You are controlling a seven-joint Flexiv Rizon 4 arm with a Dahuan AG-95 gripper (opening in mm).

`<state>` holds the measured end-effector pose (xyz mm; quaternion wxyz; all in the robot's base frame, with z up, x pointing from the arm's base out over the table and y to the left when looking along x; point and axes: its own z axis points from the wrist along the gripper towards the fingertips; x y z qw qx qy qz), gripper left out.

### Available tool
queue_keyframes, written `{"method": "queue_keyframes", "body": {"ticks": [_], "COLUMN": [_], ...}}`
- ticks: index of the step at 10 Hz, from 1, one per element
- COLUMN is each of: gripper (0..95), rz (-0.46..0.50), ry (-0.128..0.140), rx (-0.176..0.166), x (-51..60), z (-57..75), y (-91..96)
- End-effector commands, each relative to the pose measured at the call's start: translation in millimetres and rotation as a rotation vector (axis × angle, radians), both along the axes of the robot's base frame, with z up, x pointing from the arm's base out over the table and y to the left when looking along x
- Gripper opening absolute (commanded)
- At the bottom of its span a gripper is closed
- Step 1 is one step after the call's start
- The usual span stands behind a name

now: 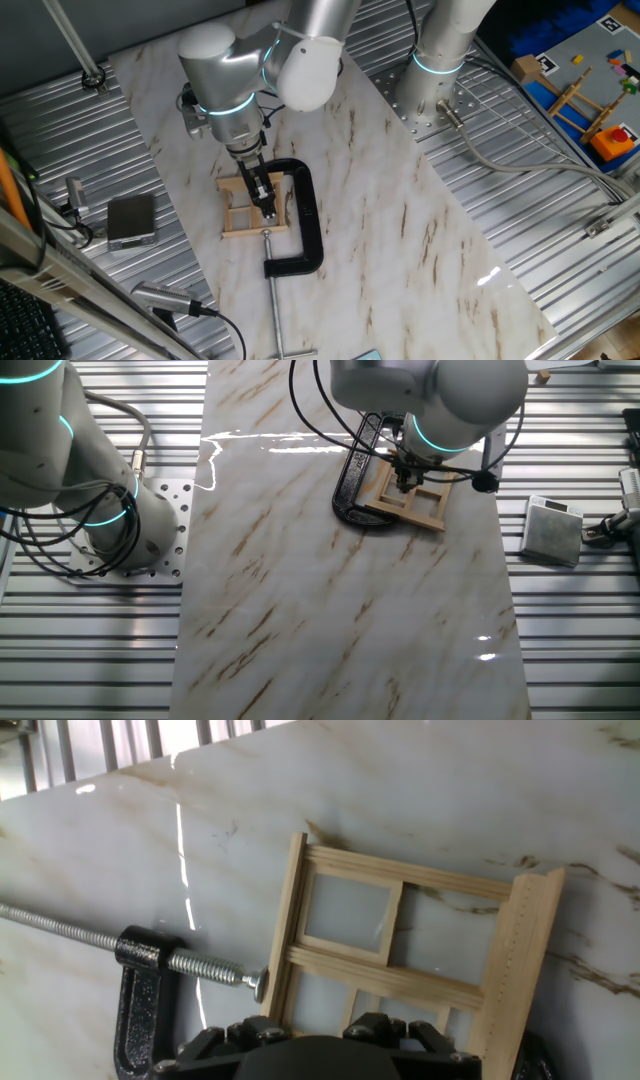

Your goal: Open a sliding window

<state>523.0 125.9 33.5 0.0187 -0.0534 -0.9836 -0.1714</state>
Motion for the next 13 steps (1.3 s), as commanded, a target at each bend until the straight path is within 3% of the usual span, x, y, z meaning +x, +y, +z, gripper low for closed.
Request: {"method": "queue_keyframes", "body": {"ticks": [1, 13], "gripper": [57.0, 57.0], "rz": [0.000, -0.014], "ry": [-0.001, 0.000], "rx": [0.010, 0.013], "x": [0.0, 2.7], "z": [-0.2, -6.0], "y": [1.0, 9.0]}}
